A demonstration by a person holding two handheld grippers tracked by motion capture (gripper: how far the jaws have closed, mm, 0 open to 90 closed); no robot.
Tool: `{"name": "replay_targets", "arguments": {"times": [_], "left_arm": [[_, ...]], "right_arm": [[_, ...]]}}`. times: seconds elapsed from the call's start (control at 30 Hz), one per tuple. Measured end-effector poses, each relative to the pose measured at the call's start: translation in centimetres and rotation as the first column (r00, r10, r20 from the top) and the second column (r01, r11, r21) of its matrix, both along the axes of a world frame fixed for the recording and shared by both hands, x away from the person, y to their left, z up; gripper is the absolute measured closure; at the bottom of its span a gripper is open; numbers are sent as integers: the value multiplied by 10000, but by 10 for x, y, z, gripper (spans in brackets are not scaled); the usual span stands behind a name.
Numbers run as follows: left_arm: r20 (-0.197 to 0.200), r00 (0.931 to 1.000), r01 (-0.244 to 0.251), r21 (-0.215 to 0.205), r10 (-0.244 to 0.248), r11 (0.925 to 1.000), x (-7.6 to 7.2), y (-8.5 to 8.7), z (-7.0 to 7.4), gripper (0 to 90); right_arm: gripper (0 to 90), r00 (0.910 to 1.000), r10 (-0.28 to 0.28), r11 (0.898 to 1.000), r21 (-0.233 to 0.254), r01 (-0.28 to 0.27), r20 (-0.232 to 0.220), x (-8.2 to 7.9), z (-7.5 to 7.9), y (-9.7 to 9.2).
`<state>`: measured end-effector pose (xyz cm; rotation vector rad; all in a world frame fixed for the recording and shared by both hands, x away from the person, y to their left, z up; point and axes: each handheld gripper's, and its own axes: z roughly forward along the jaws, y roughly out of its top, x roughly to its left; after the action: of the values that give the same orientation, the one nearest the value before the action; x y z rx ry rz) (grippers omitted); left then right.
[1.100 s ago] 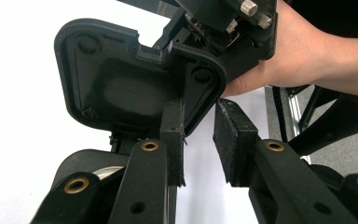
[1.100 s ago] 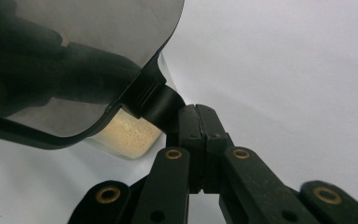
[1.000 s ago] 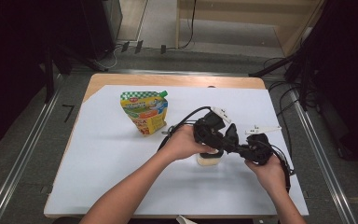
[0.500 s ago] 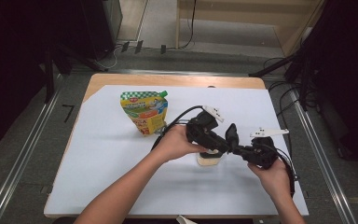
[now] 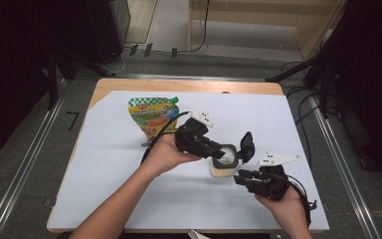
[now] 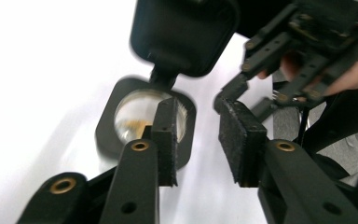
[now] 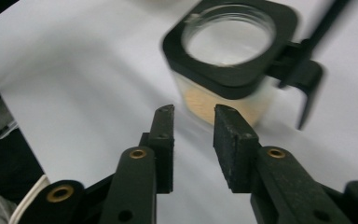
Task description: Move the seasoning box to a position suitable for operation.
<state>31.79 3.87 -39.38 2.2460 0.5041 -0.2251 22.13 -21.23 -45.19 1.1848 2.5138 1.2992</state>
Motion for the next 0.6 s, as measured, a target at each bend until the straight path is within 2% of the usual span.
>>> {"name": "replay_targets", "arguments": {"times": [0.13, 0.2, 0.3, 0.47, 0.6], "left_arm": [[82, 9999, -113, 177, 112, 9998, -1, 9, -3, 661], [-123, 9997, -224, -6, 224, 9997, 0, 16, -6, 643], [-104, 9992, -386, -371, 382, 9986, -2, 26, -8, 604], [-2, 9977, -675, -167, 675, 9976, -2, 39, -10, 568], [-49, 9961, -881, -364, 879, 9955, -1, 51, -10, 541]], "right_arm": [[676, 9994, 343, 9994, -58, -343, 47, -1, 0, 11], [675, 9988, 486, 9988, -51, -486, 80, -2, 1, 16], [659, 9978, 649, 9979, 20, -649, 157, -3, 2, 21], [628, 9960, 870, 9962, 56, -872, 226, -4, 1, 30], [608, 9938, 1088, 9940, 70, -1090, 245, -5, 0, 37]]}}
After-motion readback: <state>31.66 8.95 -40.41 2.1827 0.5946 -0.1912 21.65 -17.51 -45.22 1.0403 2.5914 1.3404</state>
